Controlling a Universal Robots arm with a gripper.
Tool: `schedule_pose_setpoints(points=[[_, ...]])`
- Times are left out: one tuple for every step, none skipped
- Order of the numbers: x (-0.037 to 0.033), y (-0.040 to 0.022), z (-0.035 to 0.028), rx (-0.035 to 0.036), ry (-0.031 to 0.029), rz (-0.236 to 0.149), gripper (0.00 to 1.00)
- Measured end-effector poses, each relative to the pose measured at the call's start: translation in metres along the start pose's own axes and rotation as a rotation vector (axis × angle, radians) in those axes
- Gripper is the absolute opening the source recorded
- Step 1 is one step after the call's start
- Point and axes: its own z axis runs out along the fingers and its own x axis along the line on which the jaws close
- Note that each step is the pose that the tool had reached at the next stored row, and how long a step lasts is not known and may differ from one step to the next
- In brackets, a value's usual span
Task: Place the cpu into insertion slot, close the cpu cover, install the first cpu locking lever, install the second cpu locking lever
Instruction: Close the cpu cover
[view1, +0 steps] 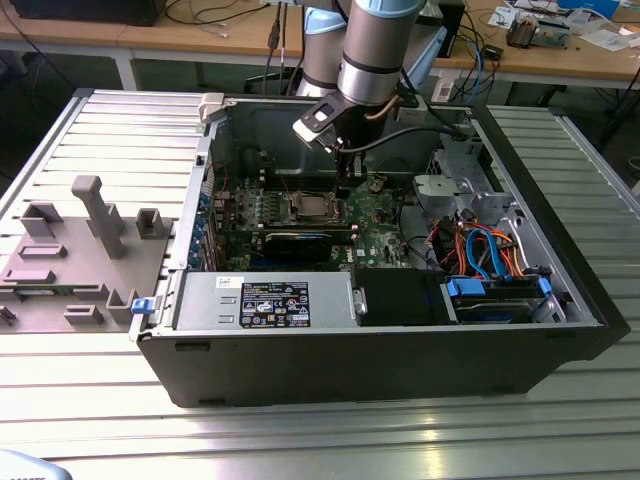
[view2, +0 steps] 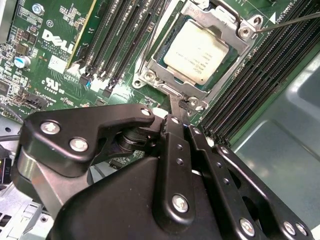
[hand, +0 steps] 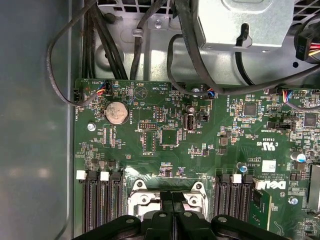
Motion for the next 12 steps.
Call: schedule_pose_setpoints(points=[[0.0,0.0,0.0003,0.0,0.0001,0.0,0.11],[0.0,0.0,0.0006,0.0,0.0002,0.0,0.11],[0.0,0.0001,0.0009,0.0,0.0001,0.0,0.11],[0.0,0.0001,0.0011,0.0,0.0,0.0,0.11],[0.0,0.0001,0.0013,0.0001,-0.0001,0.0,0.11],[0.0,0.0001,0.0015,0.0001,-0.0001,0.0,0.11],[0.0001,0.0001,0.0018,0.0,0.0,0.0,0.11],[0.0,0.0001,0.0021,0.0,0.0,0.0,0.11],[0.0001,0.0001,0.0023,0.0001,0.0,0.0,0.11],[0.0001,0.0001,0.0025,0.0,0.0,0.0,0.11],[0.0001,0.0002,0.0028,0.0001,0.0,0.0,0.11],[0.0001,0.0002,0.0032,0.0,0.0,0.0,0.11]])
